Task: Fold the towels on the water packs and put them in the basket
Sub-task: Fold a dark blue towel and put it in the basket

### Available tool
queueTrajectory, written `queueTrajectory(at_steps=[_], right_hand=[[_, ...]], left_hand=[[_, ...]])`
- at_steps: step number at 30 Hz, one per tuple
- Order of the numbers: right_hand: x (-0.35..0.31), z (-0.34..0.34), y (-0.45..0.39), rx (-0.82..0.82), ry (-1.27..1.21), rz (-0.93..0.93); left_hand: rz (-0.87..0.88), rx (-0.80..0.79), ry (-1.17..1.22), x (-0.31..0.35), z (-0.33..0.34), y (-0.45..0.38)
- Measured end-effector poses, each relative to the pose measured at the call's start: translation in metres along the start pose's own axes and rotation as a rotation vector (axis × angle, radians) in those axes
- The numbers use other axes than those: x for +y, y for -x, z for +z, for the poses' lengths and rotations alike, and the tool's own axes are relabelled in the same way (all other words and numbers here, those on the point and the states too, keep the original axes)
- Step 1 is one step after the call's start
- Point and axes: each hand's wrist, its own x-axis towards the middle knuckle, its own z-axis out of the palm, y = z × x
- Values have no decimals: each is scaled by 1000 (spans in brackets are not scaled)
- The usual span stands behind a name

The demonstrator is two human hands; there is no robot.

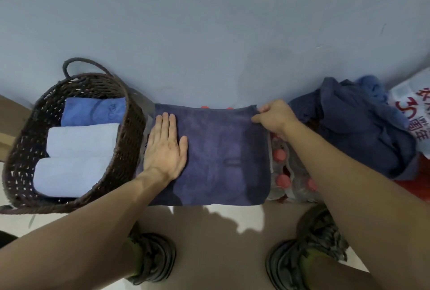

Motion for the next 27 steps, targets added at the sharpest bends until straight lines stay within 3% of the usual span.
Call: queueTrajectory(at_steps=[2,4,7,10,12,15,21,23,25,27], right_hand=[[4,-9,0,-117,-383,149],[19,-13,-5,14,-489,179],[40,-6,-5,321,-183,-43],[46,6,-4,395,9,-205],[42,6,-7,401,99,-188],[35,2,-10,363,194,-169],[34,12,18,442,194,-527],[36,16,29,377,258,-551],[40,16,40,286,369,-517],[46,14,55,233,483,-465]], left_hand=[[4,2,-18,-1,1,1],[-23,-1,-14,-1,1,0],[-107,-11,25,5,0,-4],[-143,44,40,13,-2,-10],[-45,92,31,14,-3,-15],[111,8,23,8,0,-25],[12,-100,11,12,0,-42],[17,-31,34,23,-7,-39],[162,102,58,41,-14,-28],[385,105,88,69,-10,-14]])
